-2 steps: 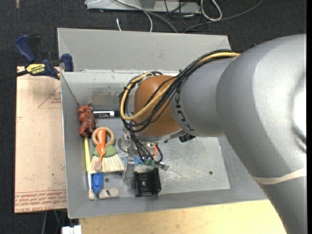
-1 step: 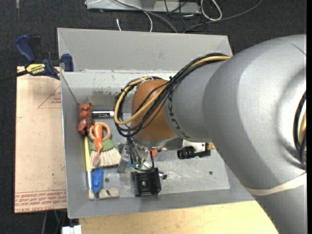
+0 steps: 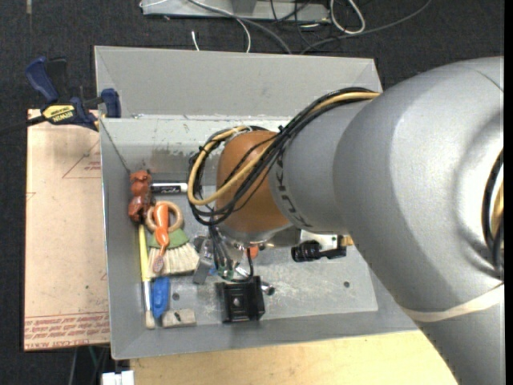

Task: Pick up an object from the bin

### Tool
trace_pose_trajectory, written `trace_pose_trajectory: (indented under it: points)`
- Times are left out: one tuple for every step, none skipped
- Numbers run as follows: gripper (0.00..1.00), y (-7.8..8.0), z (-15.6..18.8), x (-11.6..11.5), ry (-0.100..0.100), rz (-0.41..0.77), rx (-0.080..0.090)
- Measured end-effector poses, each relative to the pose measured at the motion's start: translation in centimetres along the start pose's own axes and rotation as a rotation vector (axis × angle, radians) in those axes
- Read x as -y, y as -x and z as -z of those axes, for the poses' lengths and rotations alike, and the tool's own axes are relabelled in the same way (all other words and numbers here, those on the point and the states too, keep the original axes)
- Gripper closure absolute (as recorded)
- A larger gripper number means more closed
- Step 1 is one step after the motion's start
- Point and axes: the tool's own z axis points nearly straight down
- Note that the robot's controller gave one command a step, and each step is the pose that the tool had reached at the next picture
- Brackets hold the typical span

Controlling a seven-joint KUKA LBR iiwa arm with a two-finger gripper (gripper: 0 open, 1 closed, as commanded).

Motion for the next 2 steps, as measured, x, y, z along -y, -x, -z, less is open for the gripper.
trace_pose_trajectory:
  points:
    - [1.0,0.0,0.8,0.0,-0.001,0.0,-0.001]
    - [1.0,-0.1,3.1,0.0,-0.001,0.0,-0.002]
